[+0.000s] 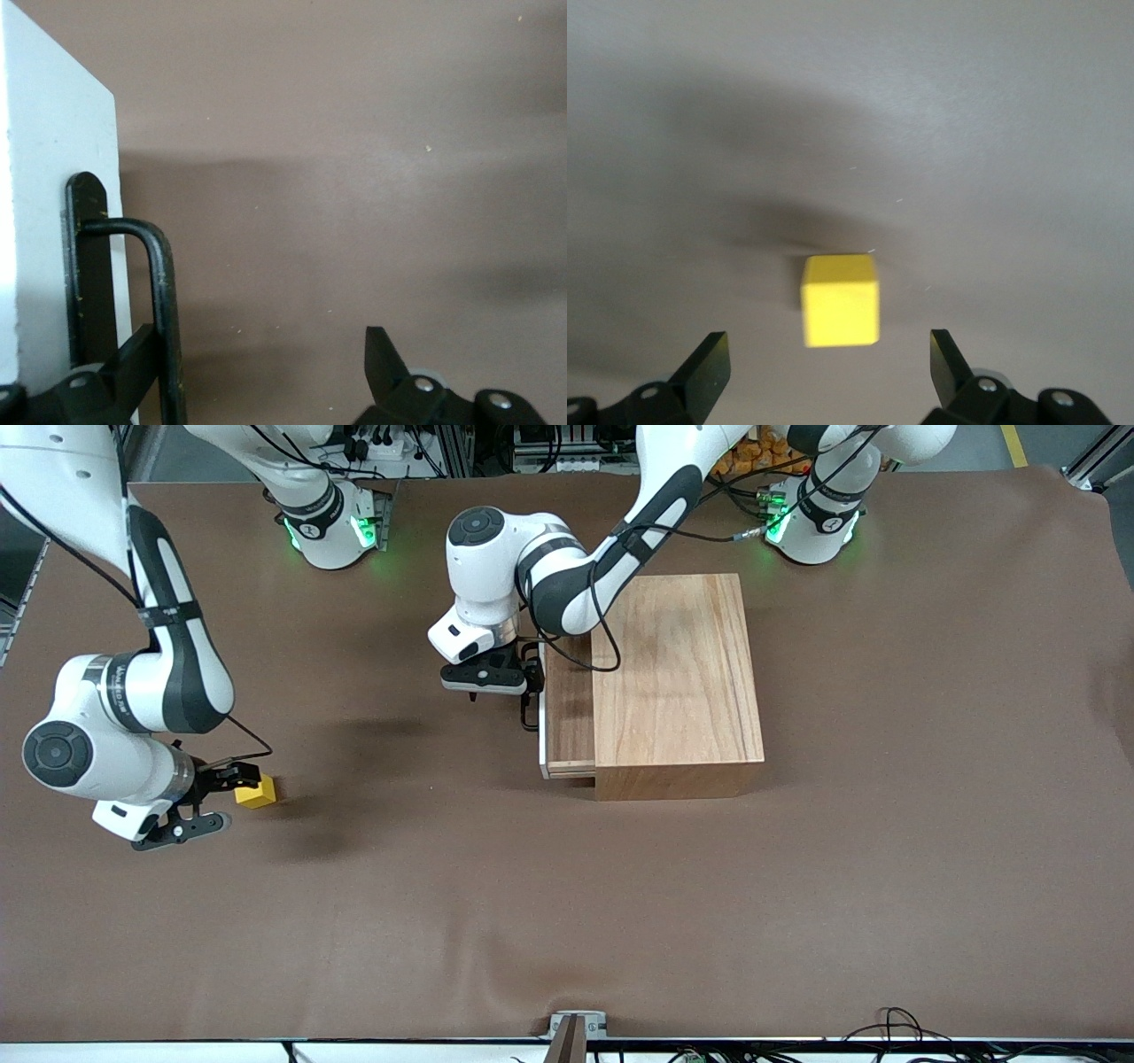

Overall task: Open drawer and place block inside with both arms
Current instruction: 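Pull the drawer open with the left gripper while the right gripper reaches the cube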

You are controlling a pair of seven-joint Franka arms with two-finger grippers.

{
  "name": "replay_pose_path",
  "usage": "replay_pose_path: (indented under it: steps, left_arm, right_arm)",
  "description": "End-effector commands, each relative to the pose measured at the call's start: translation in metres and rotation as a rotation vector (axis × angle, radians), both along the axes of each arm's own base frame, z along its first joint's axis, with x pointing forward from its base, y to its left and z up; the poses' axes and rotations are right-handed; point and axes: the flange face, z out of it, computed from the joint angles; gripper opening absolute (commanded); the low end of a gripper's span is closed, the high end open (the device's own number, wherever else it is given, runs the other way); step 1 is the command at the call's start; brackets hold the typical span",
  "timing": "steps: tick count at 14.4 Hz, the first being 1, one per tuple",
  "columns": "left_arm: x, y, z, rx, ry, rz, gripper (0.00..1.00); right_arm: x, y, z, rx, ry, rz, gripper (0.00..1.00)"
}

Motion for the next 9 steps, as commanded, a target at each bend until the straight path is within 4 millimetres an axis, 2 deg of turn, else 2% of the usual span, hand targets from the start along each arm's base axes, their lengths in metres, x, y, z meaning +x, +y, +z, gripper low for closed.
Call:
replay_pose_path:
  steps: [1,6,9]
  left_arm:
    - [-0.009,-0.019,-0.007,-0.078,-0.024,-0.001,1.00]
    - [-0.011,-0.024,-0.004,-0.116,-0.039,-0.015,1.00]
    - [-0.012,-0.026,-0.003,-0.124,-0.042,-0.020,1.00]
  right_arm:
    - [0.001,-0.026,-0.035,0.020,-0.002,0.051,1.00]
    - [-0.022,-0.019,-0.082,0.115,0.049,-0.028,1.00]
    - [-0.030,-0.017,-0.097,0.121,0.073,-0.033,1.00]
